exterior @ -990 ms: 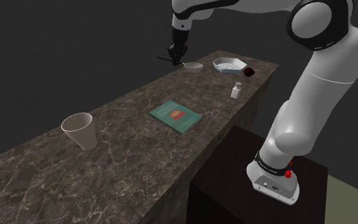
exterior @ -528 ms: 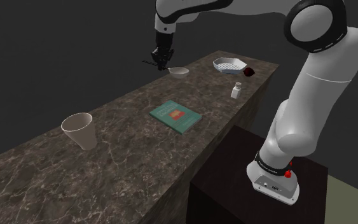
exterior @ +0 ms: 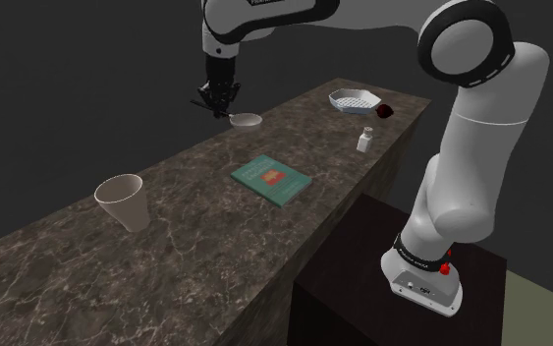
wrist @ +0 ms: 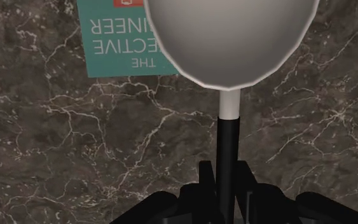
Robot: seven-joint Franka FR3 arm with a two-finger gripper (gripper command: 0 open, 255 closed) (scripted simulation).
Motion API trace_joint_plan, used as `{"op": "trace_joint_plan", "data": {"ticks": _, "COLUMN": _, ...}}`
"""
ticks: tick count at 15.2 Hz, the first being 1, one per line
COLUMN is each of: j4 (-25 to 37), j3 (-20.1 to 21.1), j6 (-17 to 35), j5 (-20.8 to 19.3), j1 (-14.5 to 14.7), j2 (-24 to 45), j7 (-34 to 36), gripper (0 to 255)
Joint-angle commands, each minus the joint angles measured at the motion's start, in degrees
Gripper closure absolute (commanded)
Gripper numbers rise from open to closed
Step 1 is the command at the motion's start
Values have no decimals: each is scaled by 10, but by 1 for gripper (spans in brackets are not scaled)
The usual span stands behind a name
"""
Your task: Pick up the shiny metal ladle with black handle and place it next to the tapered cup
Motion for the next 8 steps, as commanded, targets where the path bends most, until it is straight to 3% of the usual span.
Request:
{"op": "trace_joint_plan", "data": {"ticks": 1, "j4": 22, "j3": 9, "j6": -4, "j5": -3, "j1": 12, "j2": 17, "j7": 24, "gripper": 255}}
{"op": "trace_joint_plan", "data": {"ticks": 8, "j4": 130, "j3": 34, "j6": -29, "j5": -15, "j1": 53, "j2": 95, "j7": 93, "gripper": 255}}
